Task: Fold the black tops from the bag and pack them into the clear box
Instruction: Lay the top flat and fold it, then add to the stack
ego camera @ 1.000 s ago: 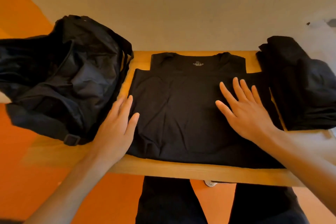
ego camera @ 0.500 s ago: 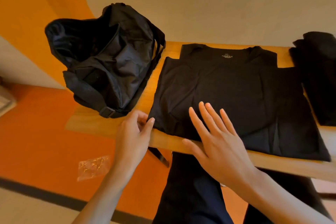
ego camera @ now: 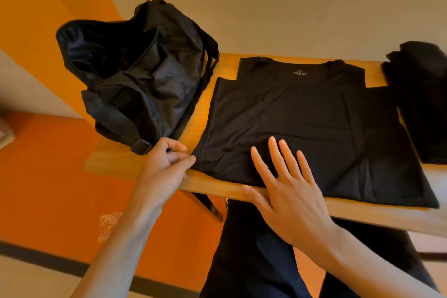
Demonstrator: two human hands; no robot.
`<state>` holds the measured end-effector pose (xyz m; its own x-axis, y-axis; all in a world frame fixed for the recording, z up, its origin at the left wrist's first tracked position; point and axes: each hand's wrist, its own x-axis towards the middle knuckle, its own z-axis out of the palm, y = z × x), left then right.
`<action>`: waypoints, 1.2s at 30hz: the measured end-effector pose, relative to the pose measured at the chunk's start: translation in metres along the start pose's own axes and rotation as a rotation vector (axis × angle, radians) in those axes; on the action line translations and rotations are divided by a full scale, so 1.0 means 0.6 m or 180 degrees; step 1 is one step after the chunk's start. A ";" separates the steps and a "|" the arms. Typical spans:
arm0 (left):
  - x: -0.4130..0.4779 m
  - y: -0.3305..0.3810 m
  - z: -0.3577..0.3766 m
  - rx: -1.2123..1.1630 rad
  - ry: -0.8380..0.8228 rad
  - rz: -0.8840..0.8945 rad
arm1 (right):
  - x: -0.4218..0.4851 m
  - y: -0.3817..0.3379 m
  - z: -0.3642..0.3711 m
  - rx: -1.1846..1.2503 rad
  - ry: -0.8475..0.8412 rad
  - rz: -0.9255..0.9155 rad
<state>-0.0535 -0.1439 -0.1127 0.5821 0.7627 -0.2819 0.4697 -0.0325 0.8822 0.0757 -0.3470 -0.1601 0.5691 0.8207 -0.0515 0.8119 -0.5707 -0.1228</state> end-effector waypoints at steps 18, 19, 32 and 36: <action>0.227 0.104 0.115 0.3063 0.0272 0.1781 | 0.052 0.064 -0.019 0.0000 0.0093 0.0601; 0.253 0.113 0.125 0.3258 0.0201 0.1646 | 0.051 0.067 -0.014 0.0002 0.0085 0.0630; 0.338 0.159 0.145 0.3654 0.0435 0.1550 | 0.045 0.070 -0.012 0.0225 0.0011 0.0649; 0.283 0.164 0.154 0.3274 0.0685 0.1767 | 0.030 0.085 -0.034 0.0393 0.0101 0.0565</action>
<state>0.1527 -0.0775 -0.1087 0.7969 0.5703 0.1992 0.5580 -0.8213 0.1190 0.1302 -0.3619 -0.1473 0.7070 0.7053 -0.0520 0.6777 -0.6967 -0.2352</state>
